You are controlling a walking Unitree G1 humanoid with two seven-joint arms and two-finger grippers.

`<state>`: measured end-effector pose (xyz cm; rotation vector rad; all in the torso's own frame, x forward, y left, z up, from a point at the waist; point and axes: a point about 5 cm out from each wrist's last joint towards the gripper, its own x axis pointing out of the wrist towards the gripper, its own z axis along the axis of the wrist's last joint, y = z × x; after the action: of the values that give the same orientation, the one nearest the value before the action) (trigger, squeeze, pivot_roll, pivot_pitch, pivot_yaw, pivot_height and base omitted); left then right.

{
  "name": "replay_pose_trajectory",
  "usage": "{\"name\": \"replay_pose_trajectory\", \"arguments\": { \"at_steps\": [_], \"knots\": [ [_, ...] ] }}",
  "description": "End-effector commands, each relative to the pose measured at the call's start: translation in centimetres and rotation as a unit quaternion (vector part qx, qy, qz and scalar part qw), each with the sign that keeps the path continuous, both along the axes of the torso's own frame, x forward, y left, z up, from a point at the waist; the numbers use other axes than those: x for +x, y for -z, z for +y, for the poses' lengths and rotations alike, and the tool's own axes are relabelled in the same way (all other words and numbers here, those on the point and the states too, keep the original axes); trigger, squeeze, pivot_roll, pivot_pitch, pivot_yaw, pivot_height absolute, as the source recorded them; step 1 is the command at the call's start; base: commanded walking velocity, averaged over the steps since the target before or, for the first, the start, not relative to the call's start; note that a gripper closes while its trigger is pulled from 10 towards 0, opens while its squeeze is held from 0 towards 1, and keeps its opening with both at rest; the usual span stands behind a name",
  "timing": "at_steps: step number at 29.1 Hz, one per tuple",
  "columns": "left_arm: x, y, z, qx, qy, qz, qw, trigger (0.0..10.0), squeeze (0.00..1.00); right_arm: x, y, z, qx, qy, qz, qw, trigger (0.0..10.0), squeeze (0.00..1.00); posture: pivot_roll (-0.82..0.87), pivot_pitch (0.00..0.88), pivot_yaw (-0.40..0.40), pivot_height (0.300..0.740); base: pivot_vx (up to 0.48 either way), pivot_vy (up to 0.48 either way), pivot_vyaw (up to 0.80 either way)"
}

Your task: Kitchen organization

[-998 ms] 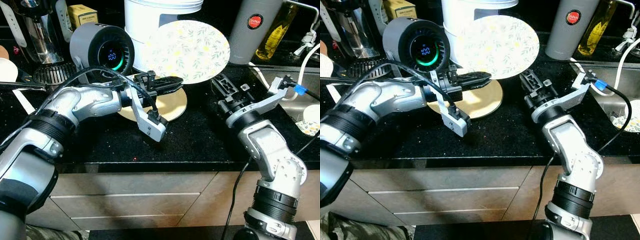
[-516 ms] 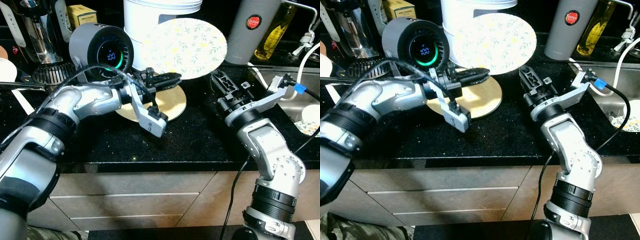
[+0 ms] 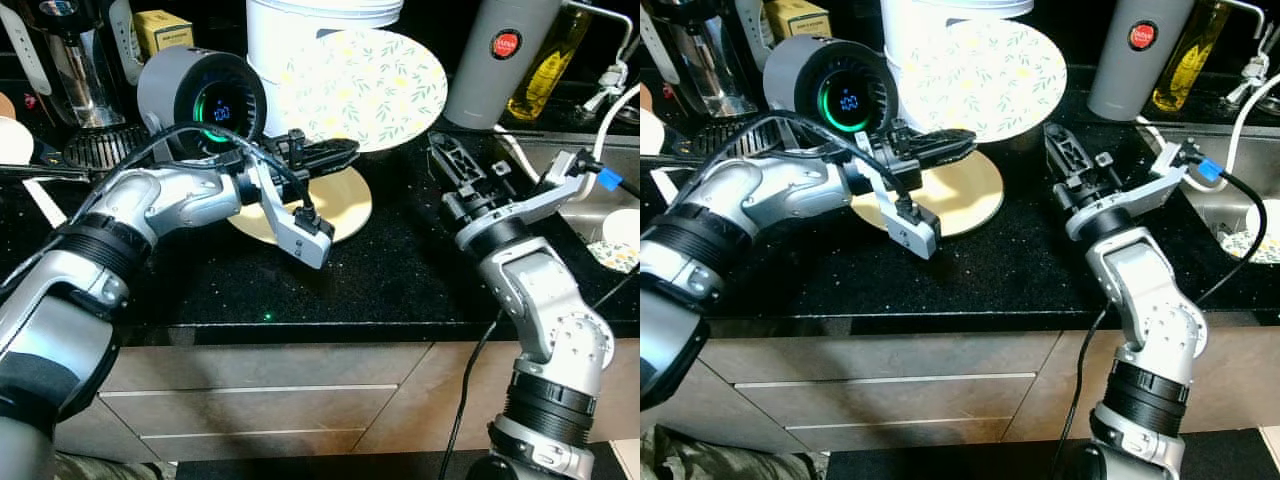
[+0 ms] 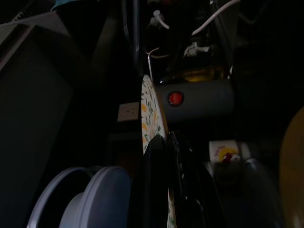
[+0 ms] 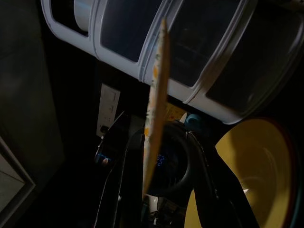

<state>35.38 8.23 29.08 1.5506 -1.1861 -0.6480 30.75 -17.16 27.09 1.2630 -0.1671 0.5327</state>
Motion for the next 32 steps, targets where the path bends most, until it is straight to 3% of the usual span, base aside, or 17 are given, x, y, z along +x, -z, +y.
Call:
{"name": "replay_pose_trajectory", "arguments": {
  "at_steps": [1, 7, 19, 21, 22, 23, 24, 32],
  "knots": [
    [-0.4, 0.6, -0.7, 0.009, 0.017, 0.005, 1.0, 10.0, 0.0, -0.2, -0.8, 0.2, 0.003, -0.004, -0.018, 1.0, 10.0, 0.0, 0.09, 0.063, -0.073, 0.74, 0.0, 0.0, 0.0],
    [-0.9, 1.7, -1.3, 0.025, 0.038, 0.02, 0.999, 10.0, 0.0, 0.1, -1.0, 0.7, 0.003, -0.015, -0.022, 1.0, 10.0, 0.0, 0.09, 0.064, -0.077, 0.74, 0.0, 0.0, 0.0],
    [-2.2, 2.5, -2.3, 0.036, 0.084, 0.018, 0.996, 10.0, 0.0, 1.4, -0.1, 1.1, 0.003, -0.007, 0.023, 1.0, 10.0, 0.0, 0.1, 0.063, -0.087, 0.74, 0.0, 0.0, 0.0],
    [-2.3, 2.7, -2.3, 0.04, 0.085, 0.021, 0.995, 10.0, 0.0, 1.5, 0.0, 1.2, 0.003, -0.005, 0.025, 1.0, 8.4, 0.0, 0.1, 0.061, -0.087, 0.74, 0.0, 0.0, 0.0],
    [-2.3, 2.8, -2.2, 0.041, 0.083, 0.022, 0.995, 10.0, 0.0, 1.6, 0.0, 1.1, 0.002, -0.001, 0.027, 1.0, 3.0, 0.0, 0.1, 0.061, -0.087, 0.74, 0.0, 0.0, 0.0],
    [-2.2, 2.8, -2.2, 0.041, 0.081, 0.022, 0.996, 10.0, 0.0, 1.6, 0.0, 1.1, 0.002, 0.002, 0.028, 1.0, 3.0, 0.0, 0.1, 0.061, -0.087, 0.74, 0.0, 0.0, 0.0],
    [-2.1, 2.7, -2.1, 0.038, 0.076, 0.022, 0.996, 10.0, 0.0, 1.6, -0.1, 1.1, -0.004, 0.006, 0.027, 1.0, 0.0, 0.0, 0.1, 0.061, -0.087, 0.74, 0.0, 0.0, 0.0],
    [-1.9, 2.1, -2.0, 0.027, 0.064, 0.005, 0.998, 10.0, 0.0, 1.5, -0.3, 1.3, -0.006, 0.004, 0.018, 1.0, 0.0, 0.0, 0.11, 0.054, -0.09, 0.74, 0.0, 0.0, 0.0]
  ]
}}
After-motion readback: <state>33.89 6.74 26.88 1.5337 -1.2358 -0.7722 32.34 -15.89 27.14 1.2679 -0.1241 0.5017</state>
